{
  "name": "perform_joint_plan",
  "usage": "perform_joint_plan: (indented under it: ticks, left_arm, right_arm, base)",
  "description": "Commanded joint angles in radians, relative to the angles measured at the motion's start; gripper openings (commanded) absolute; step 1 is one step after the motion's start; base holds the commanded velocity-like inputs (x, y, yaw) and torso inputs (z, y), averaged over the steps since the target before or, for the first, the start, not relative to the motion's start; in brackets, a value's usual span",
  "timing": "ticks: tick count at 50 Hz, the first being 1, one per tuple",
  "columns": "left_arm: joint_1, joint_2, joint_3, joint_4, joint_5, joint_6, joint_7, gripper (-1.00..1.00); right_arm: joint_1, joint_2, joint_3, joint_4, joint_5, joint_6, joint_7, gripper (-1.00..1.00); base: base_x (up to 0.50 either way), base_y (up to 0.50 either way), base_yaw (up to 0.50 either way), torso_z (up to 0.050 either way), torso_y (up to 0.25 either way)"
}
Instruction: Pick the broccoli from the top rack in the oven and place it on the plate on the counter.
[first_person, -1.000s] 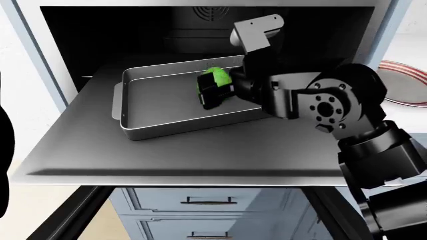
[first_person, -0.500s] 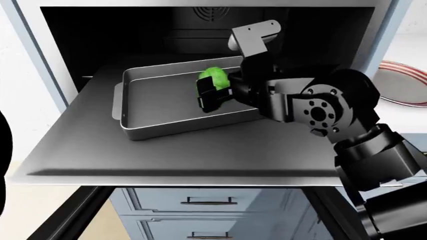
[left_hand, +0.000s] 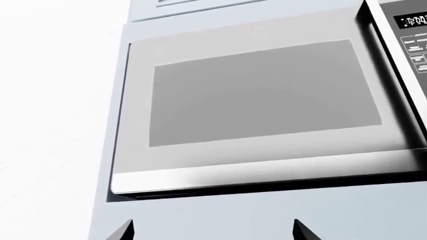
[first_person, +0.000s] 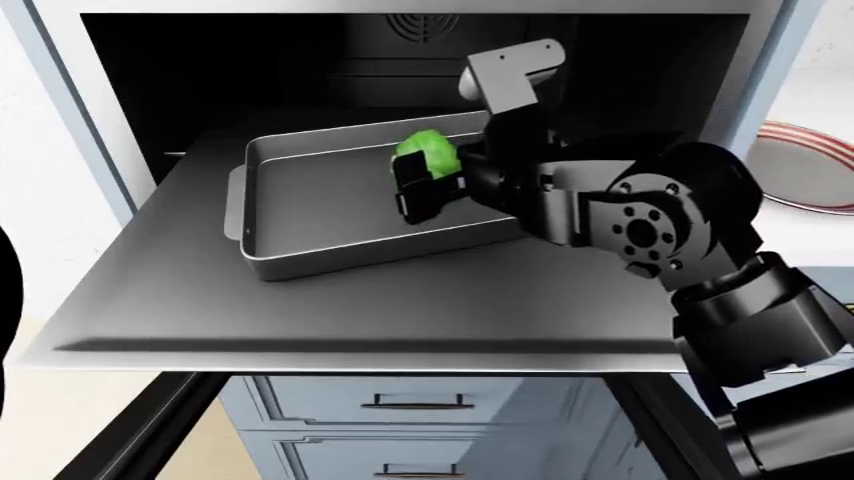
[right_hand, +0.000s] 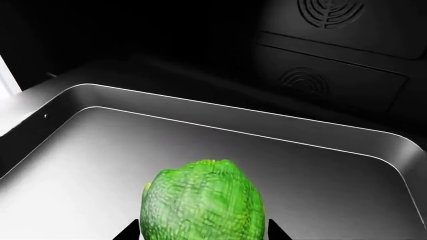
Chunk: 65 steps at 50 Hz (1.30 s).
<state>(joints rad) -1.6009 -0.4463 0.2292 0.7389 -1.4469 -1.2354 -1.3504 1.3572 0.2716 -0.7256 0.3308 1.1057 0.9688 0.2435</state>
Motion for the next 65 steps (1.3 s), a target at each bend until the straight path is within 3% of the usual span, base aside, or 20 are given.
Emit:
perform_joint_plan:
  ticks: [1, 40, 65]
  left_arm:
    - [0.003, -0.007, 0.005, 0.002, 0.000, 0.006, -0.002, 1.00]
    - [0.039, -0.013, 0.029, 0.009, 0.053, 0.045, 0.032, 1.00]
    - [0.043, -0.017, 0.039, 0.011, 0.053, 0.059, 0.032, 1.00]
  right_arm:
    - [0.004, 0.020, 0.018, -0.038, 0.004, 0.007, 0.005, -1.00]
    - [-0.019, 0.126, 0.204, -0.415, 0.315, 0.135, 0.286, -1.00]
    - [0.000, 0.160, 0.273, -0.522, 0.473, 0.154, 0.427, -1.00]
  base:
    - [0.00, 0.00, 0.00, 0.000, 0.000]
    - [0.00, 0.00, 0.00, 0.000, 0.000]
    - [0.00, 0.00, 0.00, 0.000, 0.000]
